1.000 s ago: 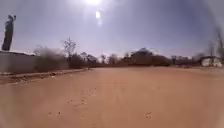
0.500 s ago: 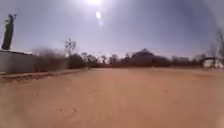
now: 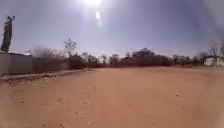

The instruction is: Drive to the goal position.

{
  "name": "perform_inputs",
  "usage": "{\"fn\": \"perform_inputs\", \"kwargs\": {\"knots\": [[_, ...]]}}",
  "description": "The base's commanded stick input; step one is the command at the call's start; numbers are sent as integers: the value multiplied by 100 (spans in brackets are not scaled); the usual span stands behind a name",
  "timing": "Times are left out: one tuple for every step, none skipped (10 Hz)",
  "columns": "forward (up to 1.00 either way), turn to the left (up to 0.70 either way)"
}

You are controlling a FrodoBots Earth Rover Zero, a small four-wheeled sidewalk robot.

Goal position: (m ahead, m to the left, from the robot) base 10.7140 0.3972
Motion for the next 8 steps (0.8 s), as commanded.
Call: {"fn": "perform_inputs", "kwargs": {"knots": [[85, 0], [85, 0], [85, 0], [85, 0], [85, 0], [85, 0], [85, 0], [85, 0]]}}
